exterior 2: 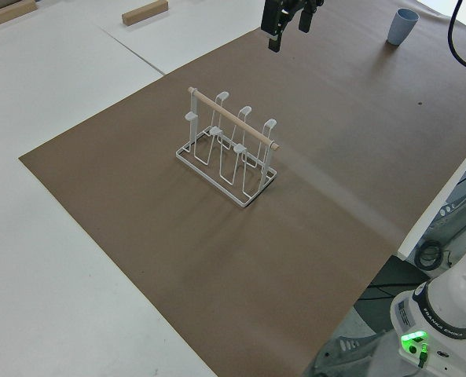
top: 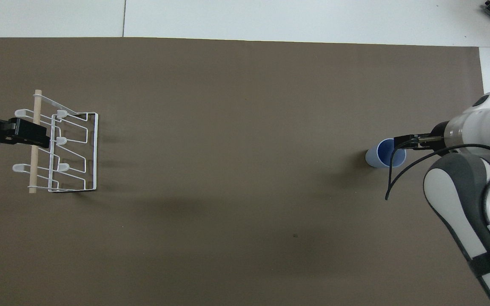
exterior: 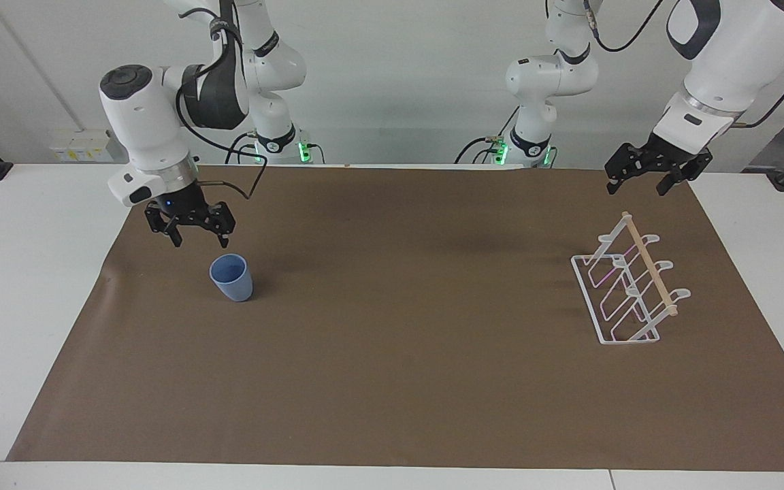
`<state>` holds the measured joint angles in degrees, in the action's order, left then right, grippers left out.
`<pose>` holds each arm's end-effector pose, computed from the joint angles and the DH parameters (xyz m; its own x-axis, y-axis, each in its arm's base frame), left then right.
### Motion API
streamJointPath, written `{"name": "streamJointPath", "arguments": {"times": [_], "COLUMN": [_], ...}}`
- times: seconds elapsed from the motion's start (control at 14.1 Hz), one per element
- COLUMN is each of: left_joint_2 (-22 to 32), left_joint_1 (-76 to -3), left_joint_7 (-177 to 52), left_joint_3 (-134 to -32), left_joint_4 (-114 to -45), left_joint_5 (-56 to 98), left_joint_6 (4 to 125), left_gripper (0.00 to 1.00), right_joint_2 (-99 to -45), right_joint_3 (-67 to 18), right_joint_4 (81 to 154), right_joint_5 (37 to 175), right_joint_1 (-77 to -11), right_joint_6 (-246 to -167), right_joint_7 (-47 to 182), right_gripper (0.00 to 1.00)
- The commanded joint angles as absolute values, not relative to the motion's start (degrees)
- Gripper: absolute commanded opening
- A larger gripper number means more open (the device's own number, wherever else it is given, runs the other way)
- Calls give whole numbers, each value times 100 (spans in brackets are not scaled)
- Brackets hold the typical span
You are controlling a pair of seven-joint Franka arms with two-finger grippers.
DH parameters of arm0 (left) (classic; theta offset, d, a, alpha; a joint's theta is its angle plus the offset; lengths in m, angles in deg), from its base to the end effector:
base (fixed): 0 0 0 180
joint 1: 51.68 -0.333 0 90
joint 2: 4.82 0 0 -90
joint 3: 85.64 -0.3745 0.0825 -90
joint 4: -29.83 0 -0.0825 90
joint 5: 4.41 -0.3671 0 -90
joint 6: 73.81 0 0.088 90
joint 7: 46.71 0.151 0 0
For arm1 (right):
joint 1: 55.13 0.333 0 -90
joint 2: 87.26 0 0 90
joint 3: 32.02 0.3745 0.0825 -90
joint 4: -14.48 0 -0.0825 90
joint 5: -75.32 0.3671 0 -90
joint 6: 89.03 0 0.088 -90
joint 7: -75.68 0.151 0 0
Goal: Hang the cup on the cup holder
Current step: 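Reach the right gripper into the blue cup's rim and grasp it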
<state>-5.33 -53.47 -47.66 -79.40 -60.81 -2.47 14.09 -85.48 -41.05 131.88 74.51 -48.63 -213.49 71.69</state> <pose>0.5265 -0.0465 0.6356 0.9973 -0.0622 -0.0395 -0.0609 -0.9976 0.0322 0.5557 -0.0250 0.4558 0.9953 0.0342 0.0909 0.0322 -0.9992 0.0236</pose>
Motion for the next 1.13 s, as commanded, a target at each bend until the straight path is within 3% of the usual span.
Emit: {"name": "streamJointPath", "arguments": {"times": [0.0, 0.92, 1.06], "left_joint_2": [-684, -684, -684], "left_joint_1": [-5343, -5343, -5343], "left_joint_7": [-4715, -4715, -4715], "left_joint_3": [-7967, -7967, -7967], "left_joint_4": [-6281, -6281, -6281], "left_joint_5": [-291, -283, -283], "left_joint_6": [1505, 1505, 1505], "left_gripper": [100, 100, 100], "right_joint_2": [-8453, -8515, -8515], "right_joint_3": [-4107, -4160, -4212], "right_joint_4": [13426, 14297, 14297], "right_joint_5": [7532, 7532, 7532], "right_joint_1": [-4994, -4994, -4994], "right_joint_6": [-21734, -22613, -22614], "right_joint_7": [6698, 6374, 6284], "right_gripper": [100, 100, 83]}}
